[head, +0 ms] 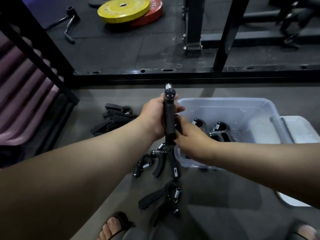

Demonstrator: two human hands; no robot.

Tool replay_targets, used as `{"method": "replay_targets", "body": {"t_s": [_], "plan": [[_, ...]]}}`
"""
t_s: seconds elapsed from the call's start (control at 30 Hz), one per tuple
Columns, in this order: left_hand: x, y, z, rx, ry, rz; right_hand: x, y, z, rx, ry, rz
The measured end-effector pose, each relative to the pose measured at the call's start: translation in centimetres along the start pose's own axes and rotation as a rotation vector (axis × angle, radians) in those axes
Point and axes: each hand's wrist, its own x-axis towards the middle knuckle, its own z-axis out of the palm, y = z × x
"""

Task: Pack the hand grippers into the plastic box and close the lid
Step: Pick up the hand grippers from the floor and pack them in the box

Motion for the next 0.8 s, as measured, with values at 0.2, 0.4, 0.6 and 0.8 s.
{"method": "replay_targets", "body": {"t_s": [0.2,0.4,0.6,0.8], "plan": [[-0.7,-1.5,0.4,-0.01,-0.05,-0.036,-1.8,1.4,-1.9,-0.033,0.201,0.087],[-1.7,-2.3,0.6,-0.056,-0.201,-0.141,-2.7,2.2,-4.0,-0.027,0.228,0.182],[-3.4,-3.5,2.2,0.031,-0.253,-0.132,-2.4,3.5,-4.8,-0.064,0.235,0.19],[-2.9,-5.6,2.4,0.552,0.039,0.214,-2.0,5.2,-7.5,-0.236,0.271,0.281]]}}
